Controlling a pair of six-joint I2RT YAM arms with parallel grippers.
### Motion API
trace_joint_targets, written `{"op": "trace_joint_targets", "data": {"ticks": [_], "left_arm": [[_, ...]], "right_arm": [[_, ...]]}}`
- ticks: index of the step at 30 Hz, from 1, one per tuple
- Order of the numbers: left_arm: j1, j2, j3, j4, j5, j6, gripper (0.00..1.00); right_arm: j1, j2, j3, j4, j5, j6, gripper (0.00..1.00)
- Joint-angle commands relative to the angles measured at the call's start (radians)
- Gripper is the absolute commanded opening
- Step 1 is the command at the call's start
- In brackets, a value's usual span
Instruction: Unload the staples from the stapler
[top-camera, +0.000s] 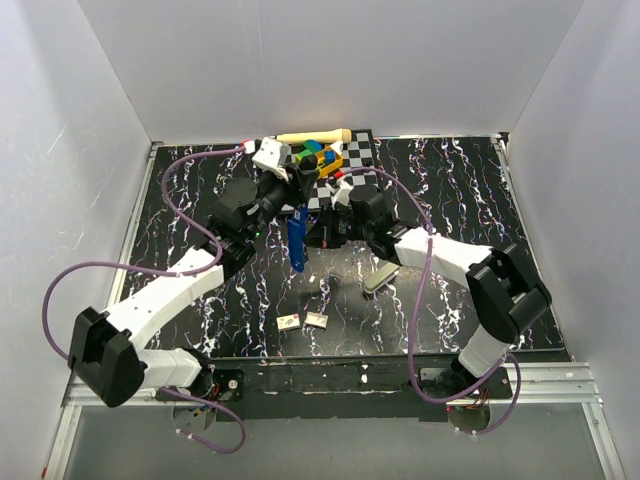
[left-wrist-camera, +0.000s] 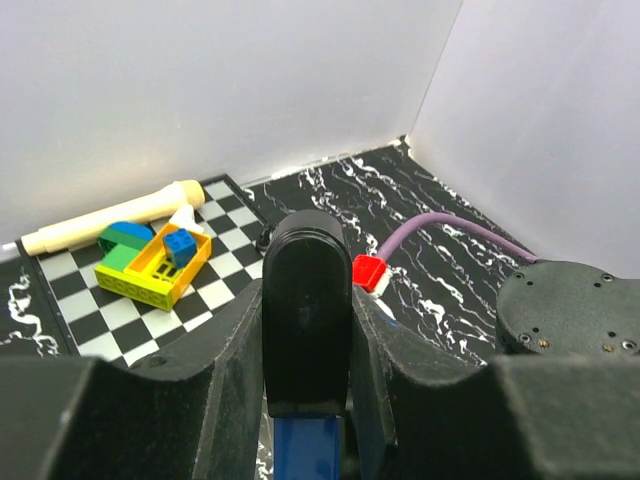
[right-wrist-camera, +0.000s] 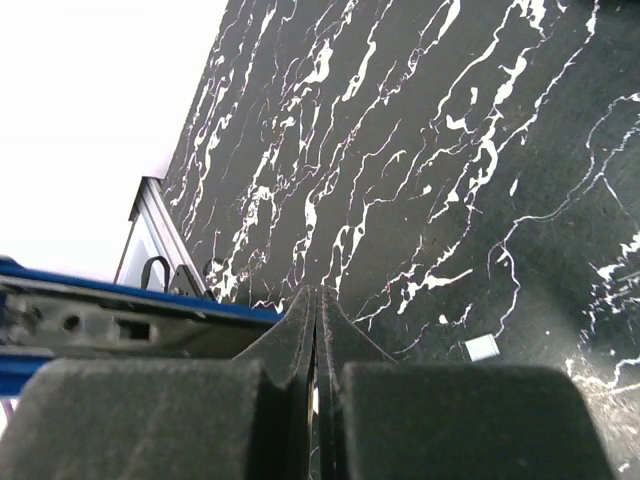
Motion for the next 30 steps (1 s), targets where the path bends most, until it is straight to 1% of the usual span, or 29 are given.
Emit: {"op": "trace_joint_targets", "data": {"ticks": [1, 3, 10, 14, 19, 22, 30], "left_arm": [[0.001, -0.151, 0.017, 0.010, -0.030, 0.041, 0.00], [0.001, -0.183, 0.016, -0.015, -0.048, 0.063, 0.00], [0.003, -0.277, 0.008, -0.084, -0.103, 0.117, 0.00], [0.001, -0.323, 0.004, -0.102, -0.114, 0.117, 0.00], [0.003, -0.359, 0.005, -0.125, -0.123, 0.094, 0.00], [0.001, -0.381, -0.006, -0.125, -0.134, 0.074, 0.00], [0.001, -0.409, -0.021, -0.124, -0.134, 0.026, 0.00]], "right_arm": [[-0.017, -0.107, -0.017, -0.051, 0.045, -0.054, 0.01], [-0.024, -0.138, -0.014, -0.097, 0.082, -0.098, 0.01], [-0.050, -0.244, -0.009, -0.222, 0.171, -0.164, 0.01], [-0.048, -0.290, -0.006, -0.272, 0.162, -0.180, 0.01], [-0.047, -0.304, -0.037, -0.266, 0.059, -0.142, 0.01], [-0.025, -0.282, -0.060, -0.199, -0.007, -0.076, 0.01], [0.071, -0.201, -0.029, -0.078, -0.007, 0.030, 0.01]]}}
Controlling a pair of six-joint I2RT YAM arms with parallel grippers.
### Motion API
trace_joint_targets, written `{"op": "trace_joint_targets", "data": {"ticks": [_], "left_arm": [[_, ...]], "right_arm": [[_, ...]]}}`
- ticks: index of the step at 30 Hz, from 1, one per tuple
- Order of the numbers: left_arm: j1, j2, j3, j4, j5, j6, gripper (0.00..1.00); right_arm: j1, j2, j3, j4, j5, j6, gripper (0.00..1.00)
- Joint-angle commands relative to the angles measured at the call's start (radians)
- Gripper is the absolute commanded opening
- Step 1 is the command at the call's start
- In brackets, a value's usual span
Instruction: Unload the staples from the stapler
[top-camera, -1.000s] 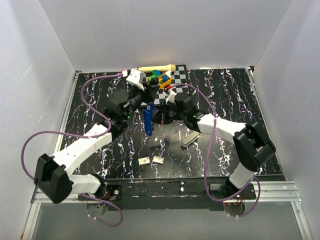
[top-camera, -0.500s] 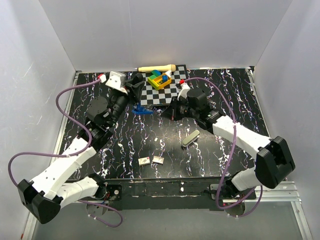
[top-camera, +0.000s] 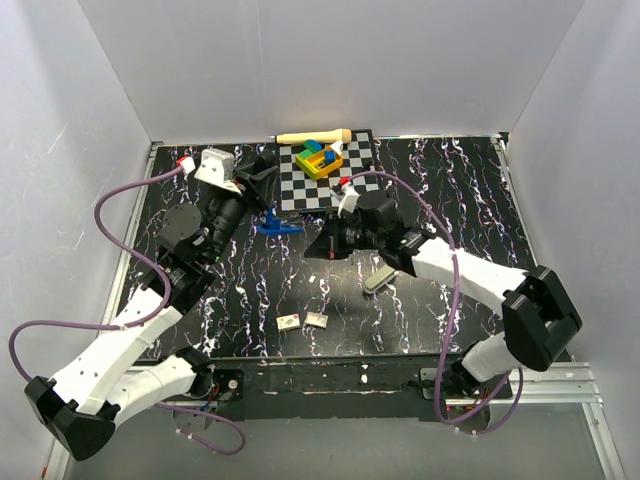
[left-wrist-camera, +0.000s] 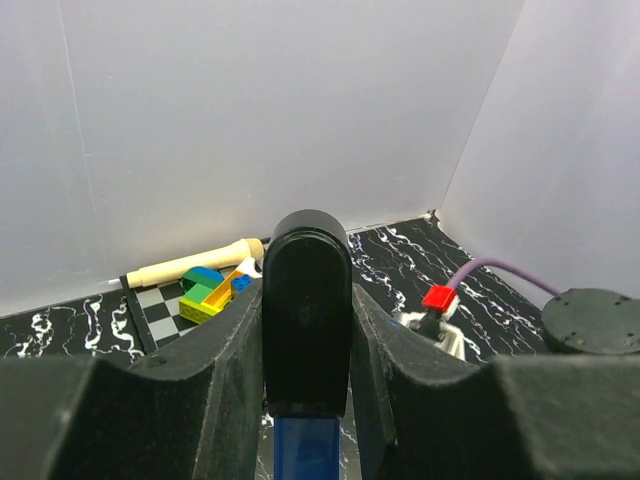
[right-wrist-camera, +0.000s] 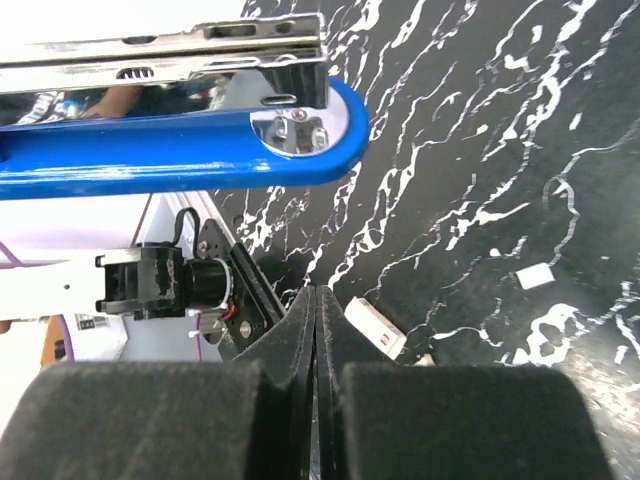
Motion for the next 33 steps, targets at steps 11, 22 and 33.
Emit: {"op": "trace_joint_targets", "data": {"ticks": [11, 22, 33], "left_arm": [[0.002, -0.071, -0.038, 0.019, 0.013, -0.096, 0.00], [0.002, -0.151, -0.064, -0.087, 0.045, -0.142, 0.00], [0.002, -0.205, -0.080, -0.188, 0.082, -0.180, 0.00]], "right_arm": [[0.067, 0.102, 0.107, 0.126, 0.079, 0.107, 0.01], [0.065, 0.087, 0.156, 0.082, 0.165, 0.057, 0.01], [0.065, 0.033, 0.288, -0.055, 0.225, -0.087, 0.01]]}}
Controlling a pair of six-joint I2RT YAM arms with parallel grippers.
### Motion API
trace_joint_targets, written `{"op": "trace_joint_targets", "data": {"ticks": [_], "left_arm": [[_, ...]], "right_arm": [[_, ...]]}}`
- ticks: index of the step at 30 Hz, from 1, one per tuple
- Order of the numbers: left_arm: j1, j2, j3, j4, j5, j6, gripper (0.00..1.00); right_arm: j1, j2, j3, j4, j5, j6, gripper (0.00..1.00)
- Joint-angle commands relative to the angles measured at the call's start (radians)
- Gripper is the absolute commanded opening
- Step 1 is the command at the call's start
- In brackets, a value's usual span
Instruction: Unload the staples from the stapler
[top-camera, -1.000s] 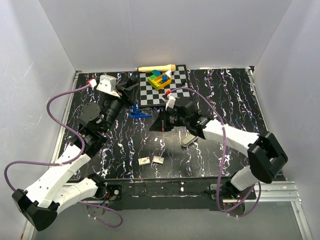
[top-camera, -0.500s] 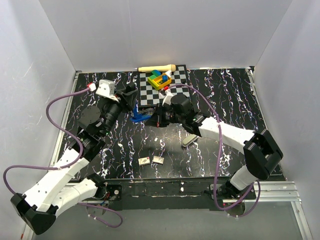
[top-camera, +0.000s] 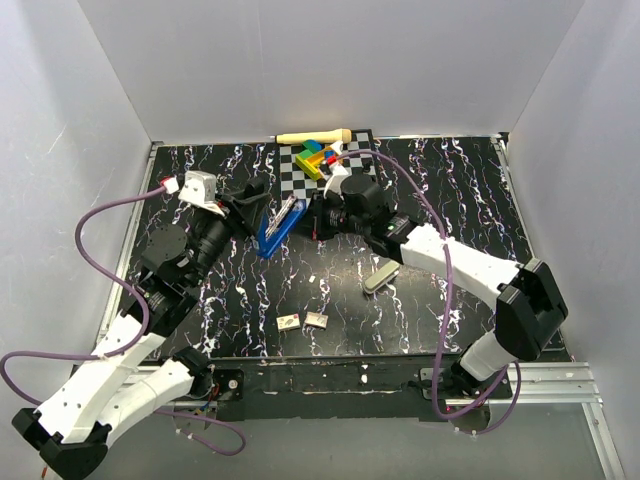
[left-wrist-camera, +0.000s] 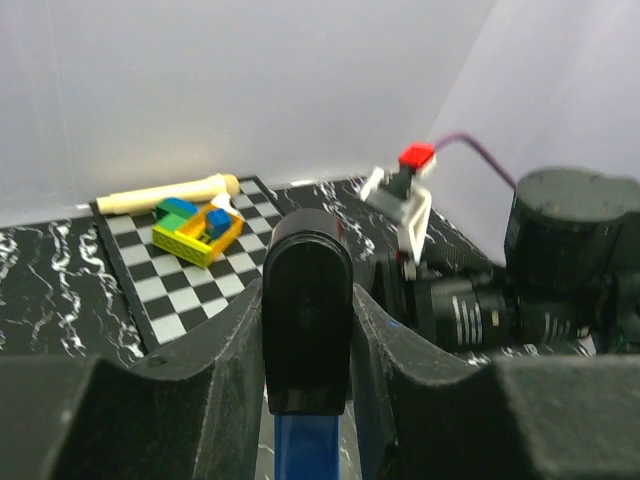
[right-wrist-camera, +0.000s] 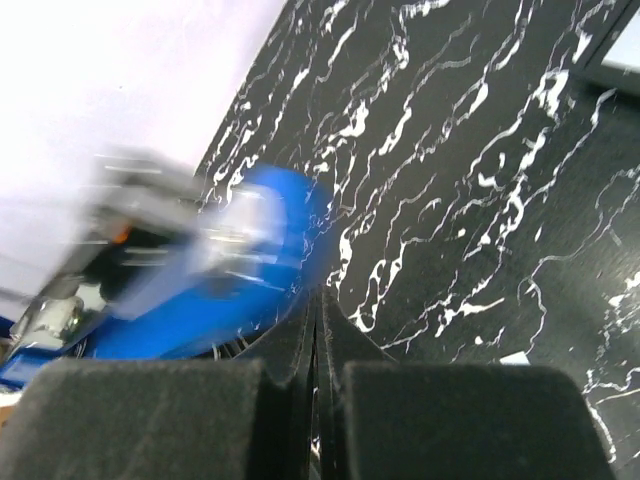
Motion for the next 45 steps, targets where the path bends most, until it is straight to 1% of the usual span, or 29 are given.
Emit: {"op": "trace_joint_targets", "data": {"ticks": [1, 5, 6, 10, 14, 18, 19, 22, 28, 32, 36, 40, 45], "left_arm": [[-0.003, -0.034, -0.010, -0.006, 0.058, -0.052, 0.00], [-0.003, -0.041, -0.020, -0.010, 0.072, -0.060, 0.00], [-0.003, -0.043, -0.022, -0.010, 0.077, -0.062, 0.00], [-0.003, -0.051, -0.023, -0.001, 0.092, -0.060, 0.00], [-0.003, -0.060, -0.020, 0.010, 0.141, -0.052, 0.00], [-0.004, -0.071, -0.026, 0.025, 0.273, -0.051, 0.00], [-0.003, -0.072, -0.025, 0.057, 0.314, -0.052, 0.00], [-0.003, -0.075, -0.008, 0.069, 0.429, -0.069, 0.00], [-0.004, -0.074, 0.009, 0.118, 0.675, -0.118, 0.00], [-0.004, -0.058, 0.027, 0.148, 0.834, -0.149, 0.00], [-0.004, -0.040, 0.036, 0.169, 0.917, -0.164, 0.00], [-0.004, -0.017, 0.029, 0.203, 0.973, -0.184, 0.00], [-0.003, 0.006, 0.027, 0.217, 0.991, -0.194, 0.00]], "right_arm": [[-0.006, -0.075, 0.096, -0.027, 0.050, -0.095, 0.01], [-0.006, -0.129, 0.113, -0.047, 0.058, -0.142, 0.01], [-0.006, -0.138, 0.116, -0.081, 0.054, -0.153, 0.01], [-0.006, -0.186, 0.124, -0.149, 0.018, -0.204, 0.01], [-0.009, -0.241, 0.118, -0.228, -0.043, -0.277, 0.01], [-0.018, -0.306, 0.116, -0.303, -0.141, -0.360, 0.01], [-0.018, -0.322, 0.122, -0.329, -0.169, -0.391, 0.01], [-0.024, -0.367, 0.151, -0.411, -0.244, -0.463, 0.01], [-0.026, -0.447, 0.194, -0.517, -0.388, -0.547, 0.01], [-0.026, -0.459, 0.217, -0.572, -0.497, -0.583, 0.01], [-0.026, -0.458, 0.231, -0.600, -0.543, -0.592, 0.01], [-0.024, -0.444, 0.242, -0.589, -0.571, -0.572, 0.01], [-0.024, -0.432, 0.247, -0.537, -0.623, -0.526, 0.01]]}}
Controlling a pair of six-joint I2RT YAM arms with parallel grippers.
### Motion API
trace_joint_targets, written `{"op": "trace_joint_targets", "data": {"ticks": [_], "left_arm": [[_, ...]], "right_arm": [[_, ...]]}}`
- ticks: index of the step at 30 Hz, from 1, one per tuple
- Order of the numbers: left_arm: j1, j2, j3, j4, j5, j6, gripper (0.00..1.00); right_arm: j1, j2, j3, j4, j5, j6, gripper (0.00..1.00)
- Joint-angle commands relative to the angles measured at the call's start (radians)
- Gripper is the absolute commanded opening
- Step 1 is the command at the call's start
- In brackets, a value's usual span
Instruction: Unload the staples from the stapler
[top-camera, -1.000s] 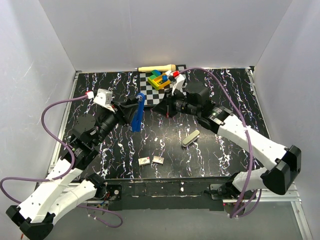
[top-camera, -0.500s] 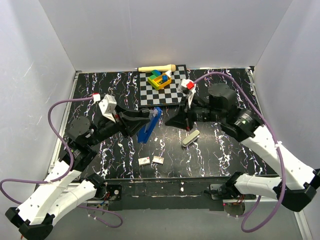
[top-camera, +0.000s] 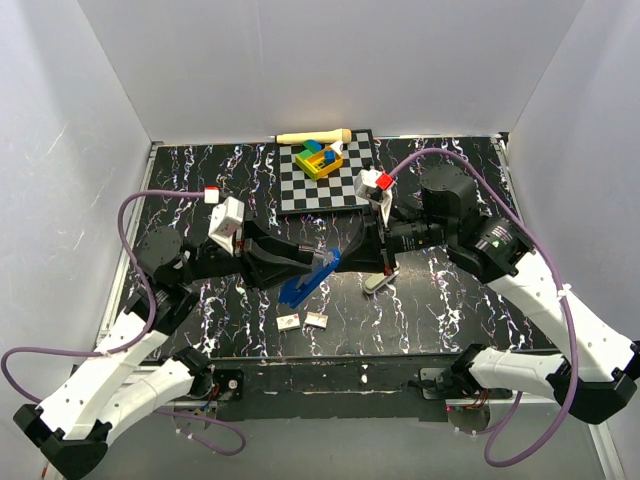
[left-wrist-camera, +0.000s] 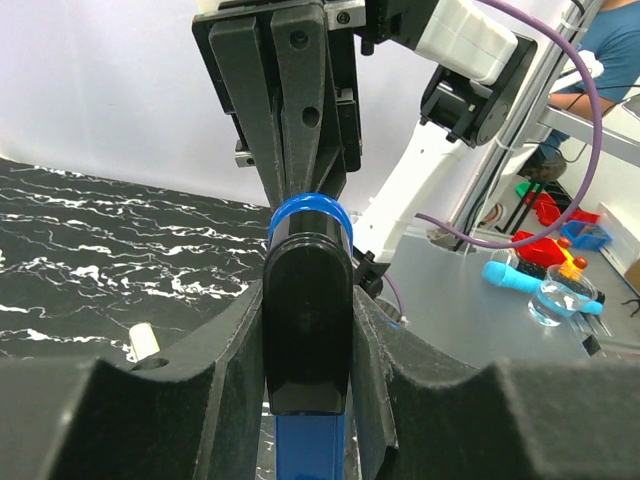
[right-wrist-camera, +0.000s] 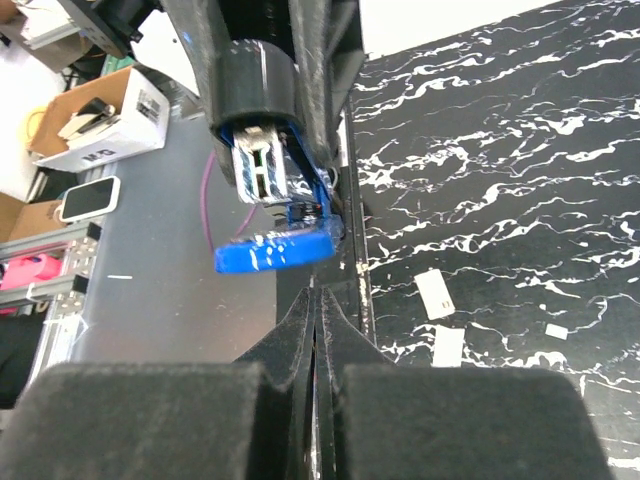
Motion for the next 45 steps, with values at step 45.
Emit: {"op": "trace_joint_targets", "data": {"ticks": [45], "left_arm": [[-0.048, 0.215, 0.085, -0.101, 0.249, 0.091, 0.00]], "right_arm": [[0.110, 0.338, 0.420, -0.155, -0.122, -0.090, 0.01]]}}
